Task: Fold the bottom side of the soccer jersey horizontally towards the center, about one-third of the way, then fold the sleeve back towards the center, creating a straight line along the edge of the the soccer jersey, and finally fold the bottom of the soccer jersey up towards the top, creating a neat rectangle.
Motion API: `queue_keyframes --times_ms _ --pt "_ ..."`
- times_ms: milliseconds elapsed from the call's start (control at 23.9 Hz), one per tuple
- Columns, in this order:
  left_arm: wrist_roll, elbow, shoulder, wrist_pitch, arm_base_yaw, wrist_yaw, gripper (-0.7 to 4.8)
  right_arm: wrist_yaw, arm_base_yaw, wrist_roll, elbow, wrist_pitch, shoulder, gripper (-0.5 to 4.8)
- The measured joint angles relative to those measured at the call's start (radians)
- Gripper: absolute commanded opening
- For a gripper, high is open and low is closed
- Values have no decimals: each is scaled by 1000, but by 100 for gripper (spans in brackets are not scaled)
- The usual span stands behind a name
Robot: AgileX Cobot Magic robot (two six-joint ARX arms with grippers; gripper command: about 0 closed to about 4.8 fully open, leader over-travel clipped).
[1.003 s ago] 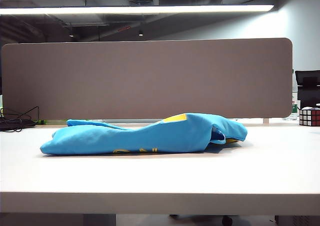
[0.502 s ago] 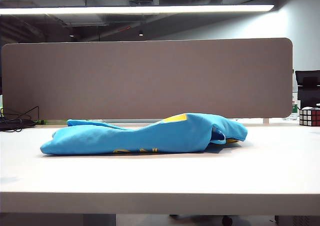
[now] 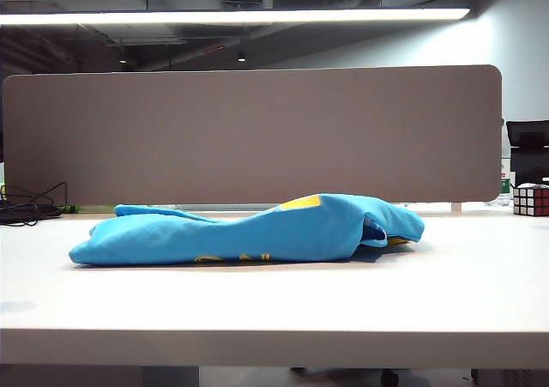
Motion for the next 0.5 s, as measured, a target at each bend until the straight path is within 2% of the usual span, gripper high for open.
queue_keyframes --times_ms 502 --pt "-23 0 0 -1 0 0 -5 -3 0 -2 0 0 0 -8"
